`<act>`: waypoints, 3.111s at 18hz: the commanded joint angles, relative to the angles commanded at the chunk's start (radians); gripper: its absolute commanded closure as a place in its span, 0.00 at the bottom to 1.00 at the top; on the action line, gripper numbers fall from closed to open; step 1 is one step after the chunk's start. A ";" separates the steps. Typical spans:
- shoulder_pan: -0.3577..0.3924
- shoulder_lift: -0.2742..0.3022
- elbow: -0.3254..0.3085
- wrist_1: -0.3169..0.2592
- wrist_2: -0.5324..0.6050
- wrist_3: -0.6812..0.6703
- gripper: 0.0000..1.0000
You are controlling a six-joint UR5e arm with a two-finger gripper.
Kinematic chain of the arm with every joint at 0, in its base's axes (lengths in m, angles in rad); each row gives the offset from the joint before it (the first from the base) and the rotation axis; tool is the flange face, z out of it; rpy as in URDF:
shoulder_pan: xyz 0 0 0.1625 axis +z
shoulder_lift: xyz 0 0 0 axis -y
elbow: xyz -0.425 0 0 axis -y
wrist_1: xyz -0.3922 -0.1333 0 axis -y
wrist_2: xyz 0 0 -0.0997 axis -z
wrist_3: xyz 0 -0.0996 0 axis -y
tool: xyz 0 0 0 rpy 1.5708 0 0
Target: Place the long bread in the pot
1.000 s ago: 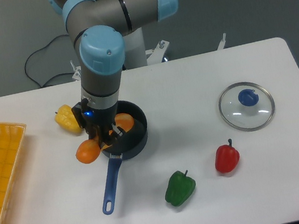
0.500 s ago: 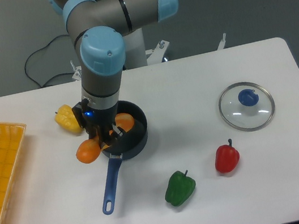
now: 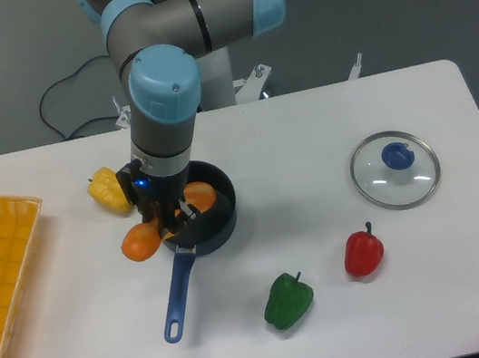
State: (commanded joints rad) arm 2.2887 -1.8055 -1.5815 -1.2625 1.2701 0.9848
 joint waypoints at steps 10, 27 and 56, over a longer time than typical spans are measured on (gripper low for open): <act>0.000 -0.003 0.000 0.003 0.000 0.006 0.65; 0.003 -0.008 -0.011 -0.002 0.000 0.092 0.65; -0.012 -0.006 -0.089 -0.002 0.006 0.094 0.63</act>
State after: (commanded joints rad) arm 2.2765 -1.8116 -1.6705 -1.2640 1.2762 1.0784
